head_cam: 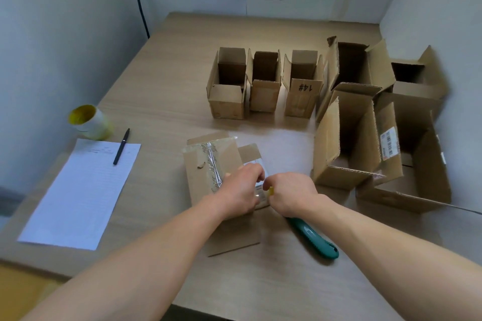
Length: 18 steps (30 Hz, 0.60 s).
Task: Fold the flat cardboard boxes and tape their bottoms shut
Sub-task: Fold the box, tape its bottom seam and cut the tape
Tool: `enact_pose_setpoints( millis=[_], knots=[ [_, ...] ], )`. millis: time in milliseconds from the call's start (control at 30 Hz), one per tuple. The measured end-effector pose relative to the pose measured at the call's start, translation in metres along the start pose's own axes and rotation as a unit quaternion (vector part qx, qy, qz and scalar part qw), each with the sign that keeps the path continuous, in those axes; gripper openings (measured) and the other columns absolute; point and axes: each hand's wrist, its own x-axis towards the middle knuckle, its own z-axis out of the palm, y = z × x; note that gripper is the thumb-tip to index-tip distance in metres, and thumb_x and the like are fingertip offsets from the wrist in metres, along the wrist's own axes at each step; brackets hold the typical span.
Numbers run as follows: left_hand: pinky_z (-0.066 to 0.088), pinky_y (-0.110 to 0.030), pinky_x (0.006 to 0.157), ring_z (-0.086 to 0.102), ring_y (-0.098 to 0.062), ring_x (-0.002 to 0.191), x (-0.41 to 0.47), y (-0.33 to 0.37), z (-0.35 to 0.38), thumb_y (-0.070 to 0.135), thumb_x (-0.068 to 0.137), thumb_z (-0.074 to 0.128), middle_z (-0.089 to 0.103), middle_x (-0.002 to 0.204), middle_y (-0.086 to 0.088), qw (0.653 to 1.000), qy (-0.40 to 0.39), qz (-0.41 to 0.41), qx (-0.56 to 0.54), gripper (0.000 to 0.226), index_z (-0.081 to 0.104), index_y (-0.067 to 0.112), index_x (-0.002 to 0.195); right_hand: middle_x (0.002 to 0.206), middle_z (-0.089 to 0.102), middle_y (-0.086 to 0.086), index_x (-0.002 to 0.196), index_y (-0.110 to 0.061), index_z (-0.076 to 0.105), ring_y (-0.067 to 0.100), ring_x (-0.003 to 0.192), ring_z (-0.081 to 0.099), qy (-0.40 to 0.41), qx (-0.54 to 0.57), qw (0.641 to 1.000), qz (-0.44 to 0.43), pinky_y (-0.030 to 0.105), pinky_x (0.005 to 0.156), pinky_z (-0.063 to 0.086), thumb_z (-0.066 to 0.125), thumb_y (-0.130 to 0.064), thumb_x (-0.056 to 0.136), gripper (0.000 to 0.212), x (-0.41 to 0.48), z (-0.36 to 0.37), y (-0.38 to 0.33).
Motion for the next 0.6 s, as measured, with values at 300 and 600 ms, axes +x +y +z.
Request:
enact_pose_setpoints(
  millis=[300, 600],
  knots=[
    [0.037, -0.043, 0.092, 0.041, -0.018, 0.115, 0.000, -0.009, 0.010, 0.014, 0.079, 0.063, 0.048, 0.118, 0.004, 0.998, -0.001, 0.015, 0.059, 0.035, 0.043, 0.024, 0.106, 0.101, 0.067, -0.003, 0.103, -0.030, 0.065, 0.024, 0.100, 0.063, -0.002, -0.006, 0.999, -0.037, 0.030, 0.070, 0.042, 0.052, -0.028, 0.089, 0.020, 0.009, 0.000, 0.002],
    [0.036, -0.042, 0.085, 0.041, -0.022, 0.110, 0.000, -0.001, 0.020, 0.009, 0.075, 0.060, 0.045, 0.110, 0.004, 0.997, 0.037, -0.026, 0.059, 0.041, 0.031, 0.028, 0.097, 0.099, 0.066, 0.004, 0.110, -0.018, 0.062, 0.029, 0.091, 0.065, 0.093, -0.122, 0.977, -0.149, 0.032, 0.062, 0.035, 0.053, -0.014, 0.089, 0.023, 0.004, 0.005, -0.002]
  ],
)
